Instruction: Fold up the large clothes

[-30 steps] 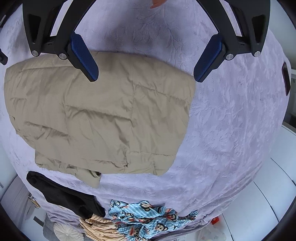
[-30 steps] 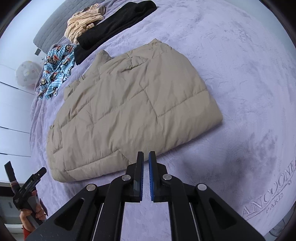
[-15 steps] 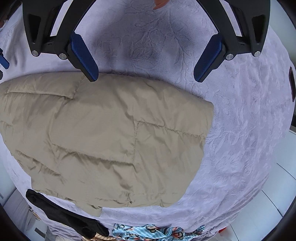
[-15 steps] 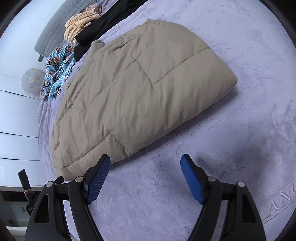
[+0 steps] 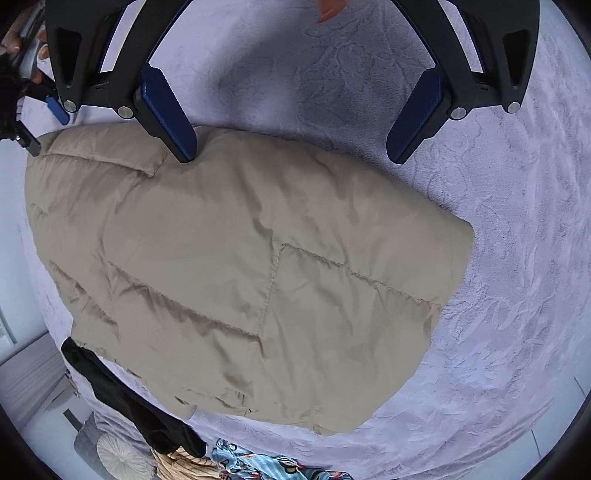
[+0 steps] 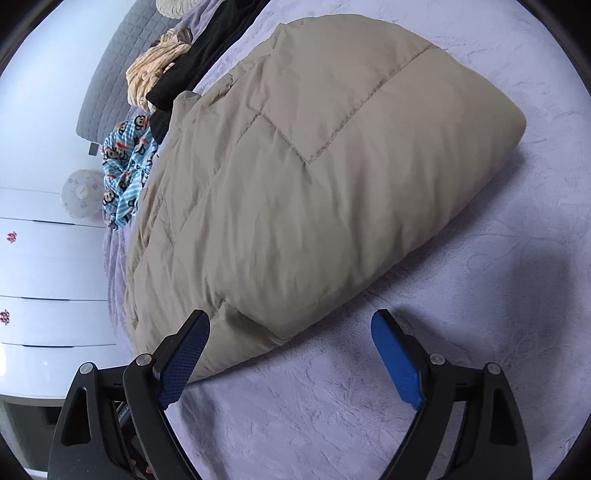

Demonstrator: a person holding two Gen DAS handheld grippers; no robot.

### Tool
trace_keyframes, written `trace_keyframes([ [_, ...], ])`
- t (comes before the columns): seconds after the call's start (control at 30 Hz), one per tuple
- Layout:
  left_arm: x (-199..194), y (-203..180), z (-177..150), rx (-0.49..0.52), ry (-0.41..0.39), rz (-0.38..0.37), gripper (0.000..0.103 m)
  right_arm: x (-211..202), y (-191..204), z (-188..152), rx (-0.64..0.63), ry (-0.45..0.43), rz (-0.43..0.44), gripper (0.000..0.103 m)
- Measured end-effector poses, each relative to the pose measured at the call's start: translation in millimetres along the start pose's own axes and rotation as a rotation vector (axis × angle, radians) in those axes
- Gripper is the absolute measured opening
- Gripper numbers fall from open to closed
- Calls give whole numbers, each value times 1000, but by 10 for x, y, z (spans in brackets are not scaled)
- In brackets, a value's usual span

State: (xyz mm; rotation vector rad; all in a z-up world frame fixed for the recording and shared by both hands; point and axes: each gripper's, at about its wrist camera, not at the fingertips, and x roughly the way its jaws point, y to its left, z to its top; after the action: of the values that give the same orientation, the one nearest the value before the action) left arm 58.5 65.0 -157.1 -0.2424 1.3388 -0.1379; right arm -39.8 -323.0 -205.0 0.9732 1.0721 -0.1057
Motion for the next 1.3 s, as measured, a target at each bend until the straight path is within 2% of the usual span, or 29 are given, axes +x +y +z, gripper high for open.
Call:
trace_keyframes([
  [0.1, -29, 135, 44, -64, -11, -94, 103, 36, -23, 68, 36, -15, 34, 92],
  [0.2, -2, 274, 61, -126, -23, -134, 103, 71, -88, 144, 74, -21, 44, 92],
  [0.33, 129, 454, 73, -207, 15, -213, 103, 173, -155, 215, 137, -21, 76, 92],
  [0.47, 220, 424, 96, -216, -11, -230, 103, 229, -175, 290, 183, -42, 138, 93],
  [0.5, 219, 414, 148, -214, -28, -221, 103, 247, -177, 316, 201, -47, 162, 103],
  [0.67, 231, 475, 327, -271, -79, -265, 103, 276, -170, 412, 247, -64, 252, 103],
  [0.9, 429, 634, 249, -376, -49, -305, 103, 403, -173, 473, 227, 14, 253, 103],
  [1.07, 528, 570, 415, -455, -63, -424, 103, 523, -162, 533, 200, 31, 239, 103],
  [1.1, 531, 536, 465, -458, -75, -433, 100, 546, -146, 550, 191, 32, 232, 103],
  [1.17, 527, 498, 540, -455, -90, -419, 80, 590, -114, 594, 177, 32, 220, 103],
  [1.2, 520, 500, 560, -454, -87, -400, 58, 608, -109, 611, 180, 34, 214, 103],
  [1.23, 512, 504, 569, -457, -85, -406, 43, 619, -117, 620, 197, 36, 212, 103],
  [1.3, 433, 508, 554, -445, -106, -413, 30, 591, -151, 617, 240, 26, 224, 100],
])
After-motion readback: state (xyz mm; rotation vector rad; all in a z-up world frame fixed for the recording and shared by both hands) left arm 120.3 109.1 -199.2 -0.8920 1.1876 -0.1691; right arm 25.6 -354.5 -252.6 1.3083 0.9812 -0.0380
